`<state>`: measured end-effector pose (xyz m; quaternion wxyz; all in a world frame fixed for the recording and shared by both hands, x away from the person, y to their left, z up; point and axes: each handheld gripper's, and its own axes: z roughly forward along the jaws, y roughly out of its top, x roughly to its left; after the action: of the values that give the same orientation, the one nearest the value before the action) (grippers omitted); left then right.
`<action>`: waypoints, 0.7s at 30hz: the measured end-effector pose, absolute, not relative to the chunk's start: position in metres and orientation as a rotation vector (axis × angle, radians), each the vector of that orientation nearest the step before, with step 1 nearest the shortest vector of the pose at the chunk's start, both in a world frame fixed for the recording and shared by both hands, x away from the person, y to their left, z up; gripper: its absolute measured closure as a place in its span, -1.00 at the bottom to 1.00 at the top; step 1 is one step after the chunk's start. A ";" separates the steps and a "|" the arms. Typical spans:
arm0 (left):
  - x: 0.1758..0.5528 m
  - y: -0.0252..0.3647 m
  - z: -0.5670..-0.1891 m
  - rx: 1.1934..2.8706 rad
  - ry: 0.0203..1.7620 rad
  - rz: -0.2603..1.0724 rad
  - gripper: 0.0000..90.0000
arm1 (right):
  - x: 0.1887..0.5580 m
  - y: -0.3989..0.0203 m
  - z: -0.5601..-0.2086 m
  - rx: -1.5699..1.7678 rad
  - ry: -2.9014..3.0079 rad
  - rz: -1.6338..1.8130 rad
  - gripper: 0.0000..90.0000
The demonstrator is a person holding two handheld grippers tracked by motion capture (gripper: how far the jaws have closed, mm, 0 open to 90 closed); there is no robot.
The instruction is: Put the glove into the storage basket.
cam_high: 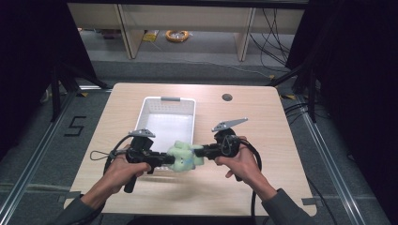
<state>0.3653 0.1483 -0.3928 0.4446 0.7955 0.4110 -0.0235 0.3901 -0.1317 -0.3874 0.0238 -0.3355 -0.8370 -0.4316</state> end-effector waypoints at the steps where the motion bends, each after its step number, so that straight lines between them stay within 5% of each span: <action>1: 0.368 0.151 -0.392 1.965 1.032 -0.061 0.72 | 0.392 -0.128 -0.385 -1.041 -2.577 -1.332 0.71; 21: 0.426 0.198 -0.419 2.031 1.222 -0.071 0.71 | 0.448 -0.059 -0.409 -1.112 -2.616 -1.184 0.71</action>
<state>0.4259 0.1982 -0.4192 0.3758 0.7937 0.4776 -0.0277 0.4475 -0.0586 -0.4085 0.0311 -0.3608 -0.8492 -0.3842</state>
